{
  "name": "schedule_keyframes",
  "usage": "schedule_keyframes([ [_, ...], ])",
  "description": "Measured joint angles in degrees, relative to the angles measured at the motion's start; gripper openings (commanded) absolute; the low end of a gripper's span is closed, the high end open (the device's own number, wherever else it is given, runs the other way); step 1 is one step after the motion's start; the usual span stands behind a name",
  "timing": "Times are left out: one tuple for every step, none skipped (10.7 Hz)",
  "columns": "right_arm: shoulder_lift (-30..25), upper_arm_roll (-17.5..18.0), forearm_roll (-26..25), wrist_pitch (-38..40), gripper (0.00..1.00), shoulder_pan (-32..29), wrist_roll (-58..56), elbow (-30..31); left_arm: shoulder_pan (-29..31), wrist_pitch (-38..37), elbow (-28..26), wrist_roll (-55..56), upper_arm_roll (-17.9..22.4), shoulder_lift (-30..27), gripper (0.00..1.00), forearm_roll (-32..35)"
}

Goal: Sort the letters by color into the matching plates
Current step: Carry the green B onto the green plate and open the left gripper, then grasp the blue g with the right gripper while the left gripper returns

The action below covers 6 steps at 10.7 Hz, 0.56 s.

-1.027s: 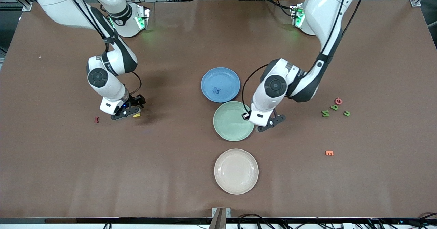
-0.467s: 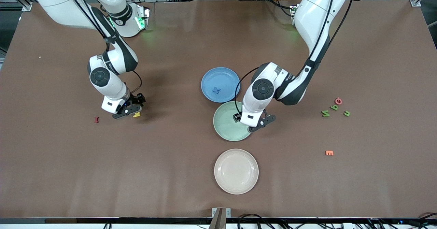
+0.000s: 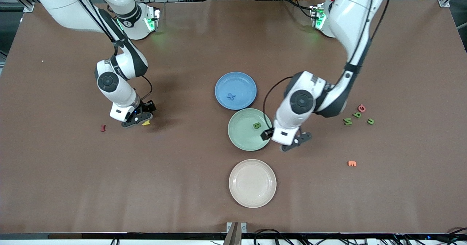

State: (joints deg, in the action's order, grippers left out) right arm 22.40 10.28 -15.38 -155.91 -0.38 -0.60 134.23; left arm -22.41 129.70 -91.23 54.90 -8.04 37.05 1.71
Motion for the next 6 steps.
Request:
schedule_keyframes([
  [0.01, 0.09, -0.76, -0.04, 0.54, -0.03, 0.02, 0.00, 2.67, -2.86, -0.02, -5.25, 0.07, -1.10, 0.96, 0.03],
  [0.01, 0.10, -1.11, -0.10, 0.49, -0.10, 0.02, 0.00, 5.48, -4.97, -0.40, -10.90, 0.11, -2.09, 0.94, 0.08],
  [-0.02, 0.10, -1.41, -0.16, 0.45, -0.18, 0.02, -0.02, 8.29, -5.90, -1.39, -16.19, 0.11, -2.96, 0.90, 0.10],
  [-0.04, 0.11, -1.53, -0.17, 0.44, -0.33, 0.02, -0.04, 11.12, -6.13, -2.98, -20.91, 0.06, -3.89, 0.88, 0.10],
  [-0.10, 0.08, -1.64, -0.19, 0.42, -0.42, 0.02, -0.10, 13.22, -6.17, -4.94, -24.50, 0.02, -4.76, 0.86, 0.10],
  [-0.10, 0.09, -1.65, -0.19, 0.40, -0.53, 0.02, -0.10, 14.53, -6.17, -7.15, -27.10, 0.01, -5.60, 0.86, 0.11],
])
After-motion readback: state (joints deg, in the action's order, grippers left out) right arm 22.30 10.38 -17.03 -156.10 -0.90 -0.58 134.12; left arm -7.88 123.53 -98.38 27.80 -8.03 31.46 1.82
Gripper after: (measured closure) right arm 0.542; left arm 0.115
